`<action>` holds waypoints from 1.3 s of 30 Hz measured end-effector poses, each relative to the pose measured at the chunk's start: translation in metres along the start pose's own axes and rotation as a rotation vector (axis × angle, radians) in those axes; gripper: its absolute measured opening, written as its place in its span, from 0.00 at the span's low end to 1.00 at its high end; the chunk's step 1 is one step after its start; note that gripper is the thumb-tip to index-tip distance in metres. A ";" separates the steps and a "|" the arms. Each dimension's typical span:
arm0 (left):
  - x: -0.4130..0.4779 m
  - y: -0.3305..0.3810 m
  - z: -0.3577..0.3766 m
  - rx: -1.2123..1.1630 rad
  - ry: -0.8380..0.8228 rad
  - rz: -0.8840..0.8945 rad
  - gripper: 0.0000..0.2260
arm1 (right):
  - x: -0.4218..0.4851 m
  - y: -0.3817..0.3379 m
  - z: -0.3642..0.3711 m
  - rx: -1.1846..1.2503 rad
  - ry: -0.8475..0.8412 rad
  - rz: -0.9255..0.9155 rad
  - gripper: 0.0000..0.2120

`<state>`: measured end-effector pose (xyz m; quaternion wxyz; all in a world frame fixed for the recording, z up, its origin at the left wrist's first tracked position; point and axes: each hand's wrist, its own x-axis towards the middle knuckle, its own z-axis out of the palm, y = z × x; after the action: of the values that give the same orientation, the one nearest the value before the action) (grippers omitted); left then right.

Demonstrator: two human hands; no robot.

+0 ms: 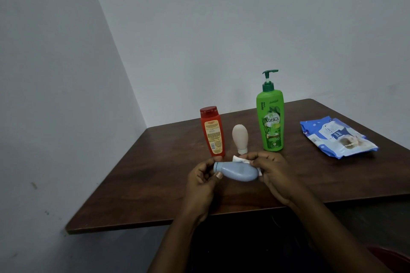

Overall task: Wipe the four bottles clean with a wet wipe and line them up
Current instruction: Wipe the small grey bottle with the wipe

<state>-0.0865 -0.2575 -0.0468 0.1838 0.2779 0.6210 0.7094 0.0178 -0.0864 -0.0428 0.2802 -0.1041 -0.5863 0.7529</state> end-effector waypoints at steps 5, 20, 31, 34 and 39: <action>0.003 0.000 0.000 -0.053 0.038 -0.032 0.19 | 0.001 0.000 -0.002 0.055 0.064 -0.008 0.23; 0.006 0.008 -0.001 -0.478 0.133 -0.105 0.11 | 0.000 -0.007 -0.002 0.398 0.098 0.153 0.11; 0.002 0.010 0.008 -0.191 0.078 -0.173 0.16 | 0.003 -0.004 -0.002 0.378 0.117 0.057 0.11; 0.001 0.011 0.009 -0.190 0.102 -0.168 0.17 | 0.000 -0.007 0.000 0.359 0.114 -0.006 0.11; 0.000 0.012 0.008 -0.185 0.115 -0.177 0.17 | -0.008 -0.007 0.003 0.079 0.087 -0.226 0.13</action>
<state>-0.0805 -0.2526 -0.0347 0.2344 0.1628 0.5846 0.7594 0.0248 -0.0923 -0.0365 0.3923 -0.0590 -0.5514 0.7339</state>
